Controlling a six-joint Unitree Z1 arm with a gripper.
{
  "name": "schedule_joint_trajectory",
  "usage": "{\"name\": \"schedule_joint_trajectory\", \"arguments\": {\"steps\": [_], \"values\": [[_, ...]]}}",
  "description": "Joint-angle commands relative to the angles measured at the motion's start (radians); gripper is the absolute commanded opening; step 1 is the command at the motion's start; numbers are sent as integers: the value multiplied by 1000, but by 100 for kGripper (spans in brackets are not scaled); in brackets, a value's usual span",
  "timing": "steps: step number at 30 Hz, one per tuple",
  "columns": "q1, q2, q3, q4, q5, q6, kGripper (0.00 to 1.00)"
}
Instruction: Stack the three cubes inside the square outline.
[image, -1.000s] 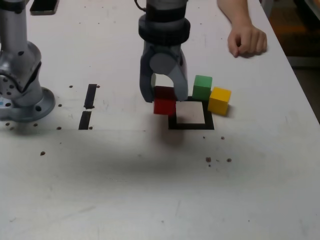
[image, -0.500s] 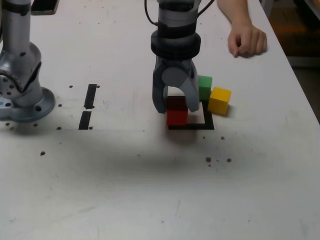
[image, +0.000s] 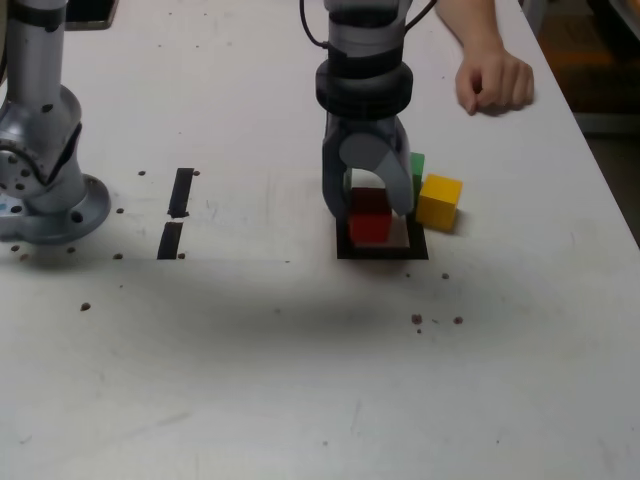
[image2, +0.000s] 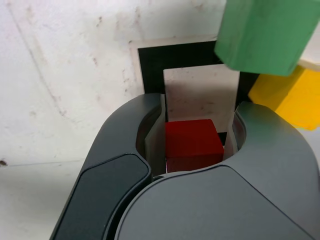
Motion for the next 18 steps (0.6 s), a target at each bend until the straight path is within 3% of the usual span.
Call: {"name": "schedule_joint_trajectory", "arguments": {"steps": [1, 13, 18], "values": [[3, 2, 3, -9, 2, 2, 1], [12, 7, 30, -28, 2, 3, 20], [13, 6, 42, -40, -2, 3, 45]]}}
